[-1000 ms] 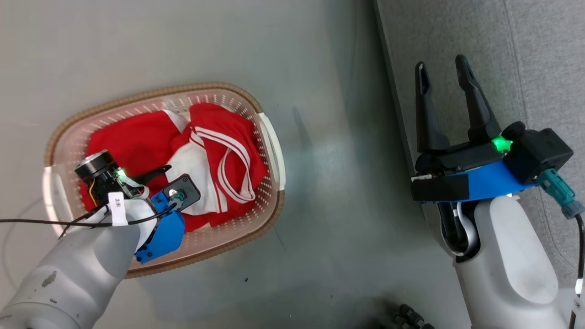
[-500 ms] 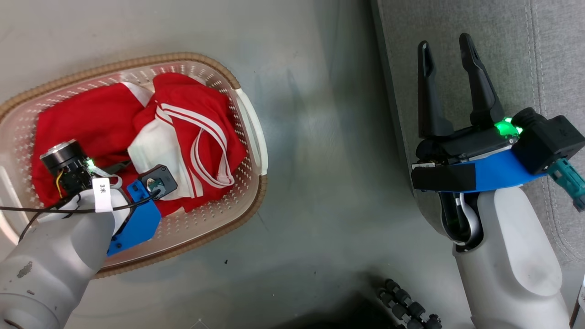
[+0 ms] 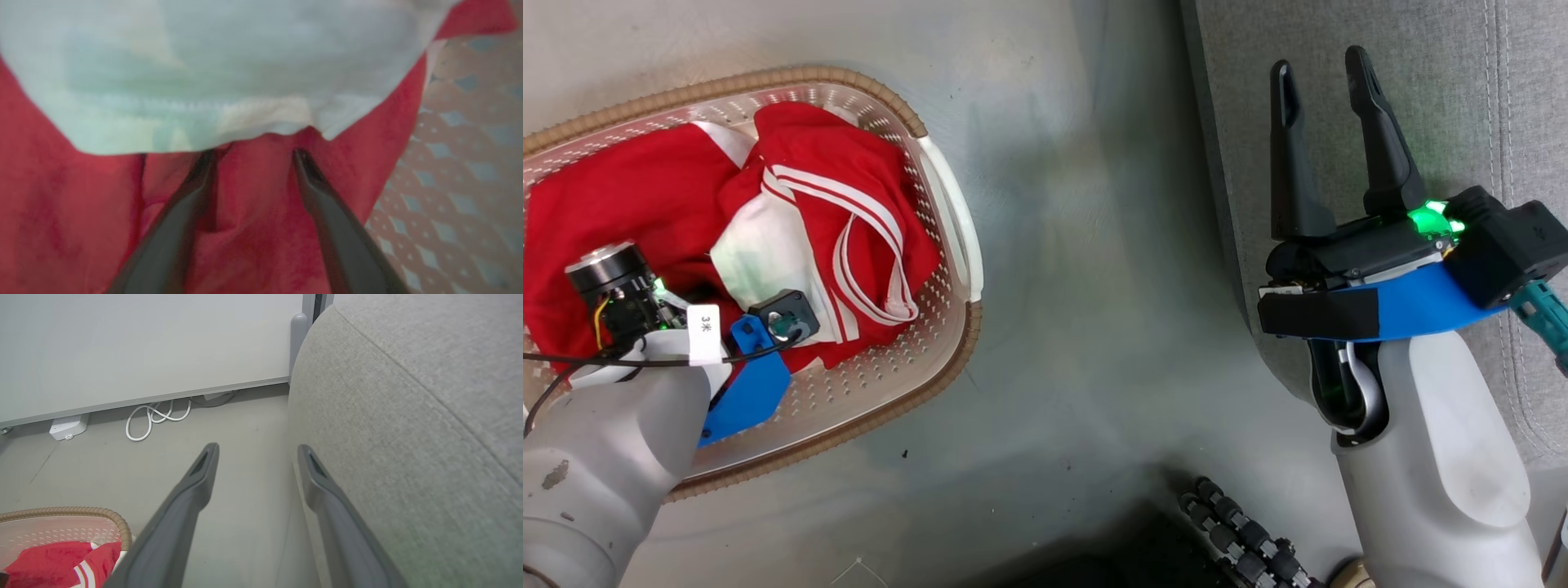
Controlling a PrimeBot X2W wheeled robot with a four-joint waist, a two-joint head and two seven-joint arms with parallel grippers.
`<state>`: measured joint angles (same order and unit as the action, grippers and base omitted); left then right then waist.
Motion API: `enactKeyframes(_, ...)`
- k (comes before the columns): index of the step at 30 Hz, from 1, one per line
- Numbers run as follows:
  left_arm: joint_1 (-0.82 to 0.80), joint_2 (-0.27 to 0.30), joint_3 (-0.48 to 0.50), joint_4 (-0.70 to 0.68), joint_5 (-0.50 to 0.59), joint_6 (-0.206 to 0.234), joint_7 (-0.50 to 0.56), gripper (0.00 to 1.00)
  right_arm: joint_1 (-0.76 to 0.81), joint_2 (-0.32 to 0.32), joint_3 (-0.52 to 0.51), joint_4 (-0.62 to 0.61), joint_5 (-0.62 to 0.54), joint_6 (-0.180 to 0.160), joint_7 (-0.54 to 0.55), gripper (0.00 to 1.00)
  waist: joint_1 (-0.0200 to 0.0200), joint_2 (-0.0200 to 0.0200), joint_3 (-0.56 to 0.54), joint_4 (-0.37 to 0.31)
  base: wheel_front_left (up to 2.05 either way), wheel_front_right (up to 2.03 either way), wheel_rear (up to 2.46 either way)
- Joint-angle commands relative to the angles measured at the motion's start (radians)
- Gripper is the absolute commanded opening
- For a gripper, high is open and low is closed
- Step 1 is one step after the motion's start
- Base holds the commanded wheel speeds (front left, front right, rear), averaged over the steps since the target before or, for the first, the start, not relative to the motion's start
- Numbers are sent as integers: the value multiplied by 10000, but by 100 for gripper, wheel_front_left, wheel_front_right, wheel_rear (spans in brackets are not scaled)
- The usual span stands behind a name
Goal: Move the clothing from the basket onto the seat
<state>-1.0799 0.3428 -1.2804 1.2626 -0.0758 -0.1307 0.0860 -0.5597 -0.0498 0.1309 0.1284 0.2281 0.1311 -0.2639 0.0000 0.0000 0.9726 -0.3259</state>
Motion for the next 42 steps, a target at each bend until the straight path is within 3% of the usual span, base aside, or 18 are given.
enactKeyframes(1, -99, 119, -21, 59, -52, 9, 103, 100, -171, -9, -29, -51, 53, -7, -11, 100, 0, 0, 42, -24, 0, 0, 0)
enactKeyframes(4, -118, 154, -21, 98, -138, 9, 374, 100, -122, -9, -70, -65, 55, -7, -11, 100, 0, 0, 89, -35, 0, 0, 0)
enactKeyframes(5, -121, 152, -21, 97, -128, 9, 424, 58, -114, -9, -81, -70, 54, -7, -11, 100, 0, 0, 101, -33, 0, 0, 0)
enactKeyframes(6, -128, 149, -21, 96, -117, 9, 431, 24, -113, -9, -93, -69, 54, -7, -11, 100, 0, 0, 109, -30, 0, 0, 0)
enactKeyframes(7, -133, 134, -21, 98, -112, 9, 437, 0, -115, -9, -104, -57, 54, -7, -11, 100, 0, 0, 114, -28, 0, 0, 0)
enactKeyframes(25, -224, -755, -22, 70, -574, 9, 960, 0, -154, -9, -178, 140, -62, -7, -11, 100, 0, 0, -400, 89, 0, 0, 0)
enactKeyframes(39, 384, -1477, -19, -243, -1234, 9, 145, 0, 147, -9, -384, 352, -554, -7, -10, 100, 0, 0, -1650, 850, 0, 0, 0)
enactKeyframes(42, 597, -1350, -18, -323, -1413, 9, -320, 0, 228, -9, -481, 423, -694, -7, -10, 100, 0, 0, -1972, 1070, 0, 0, 0)
